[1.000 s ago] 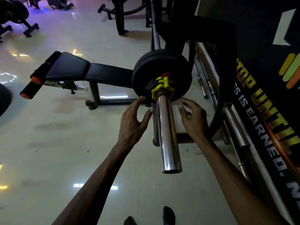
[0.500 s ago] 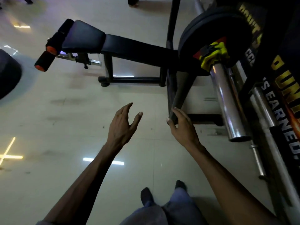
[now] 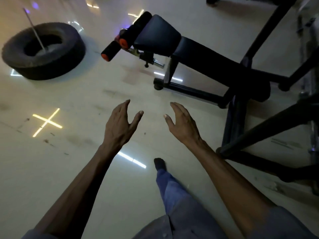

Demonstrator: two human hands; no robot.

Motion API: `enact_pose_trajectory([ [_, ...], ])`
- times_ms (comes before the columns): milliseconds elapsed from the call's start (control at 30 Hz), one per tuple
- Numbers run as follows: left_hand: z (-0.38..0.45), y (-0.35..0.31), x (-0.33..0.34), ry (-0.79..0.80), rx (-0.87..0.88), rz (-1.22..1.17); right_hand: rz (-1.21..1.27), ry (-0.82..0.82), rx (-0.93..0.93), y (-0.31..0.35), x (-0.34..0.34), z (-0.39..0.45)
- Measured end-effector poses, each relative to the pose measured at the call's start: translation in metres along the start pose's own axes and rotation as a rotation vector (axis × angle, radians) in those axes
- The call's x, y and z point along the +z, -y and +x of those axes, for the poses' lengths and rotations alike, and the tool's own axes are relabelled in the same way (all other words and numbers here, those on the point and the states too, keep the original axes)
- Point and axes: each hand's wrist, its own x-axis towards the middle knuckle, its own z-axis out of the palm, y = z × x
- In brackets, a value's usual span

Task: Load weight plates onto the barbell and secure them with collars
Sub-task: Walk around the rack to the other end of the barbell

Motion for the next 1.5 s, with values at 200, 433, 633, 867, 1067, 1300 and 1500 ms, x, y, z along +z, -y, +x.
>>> enact_pose_trajectory([
  [200,0.113,0.072,-0.044,-0.049,-0.094,0.096,-0.053,0.106,-0.179,0.069,0.046,0.152],
  [433,0.227,0.154,-0.087,-0.125,-0.244,0.128,-0.108,0.175,-0.345,0.155,0.100,0.310],
  [633,0.330,0.253,-0.120,-0.191,-0.324,0.133,-0.144,0.202,-0.433,0.234,0.172,0.437],
  [867,0.471,0.367,-0.171,-0.187,-0.337,0.147,-0.149,0.218,-0.428,0.325,0.253,0.579],
  [1067,0.623,0.455,-0.222,-0.154,-0.298,0.158,-0.137,0.188,-0.379,0.403,0.306,0.718],
  [1300,0.809,0.537,-0.242,-0.101,-0.211,0.167,-0.132,0.166,-0.354,0.455,0.373,0.890],
  [1500,0.981,0.598,-0.262,-0.030,-0.116,0.164,-0.126,0.148,-0.279,0.487,0.409,1.046],
])
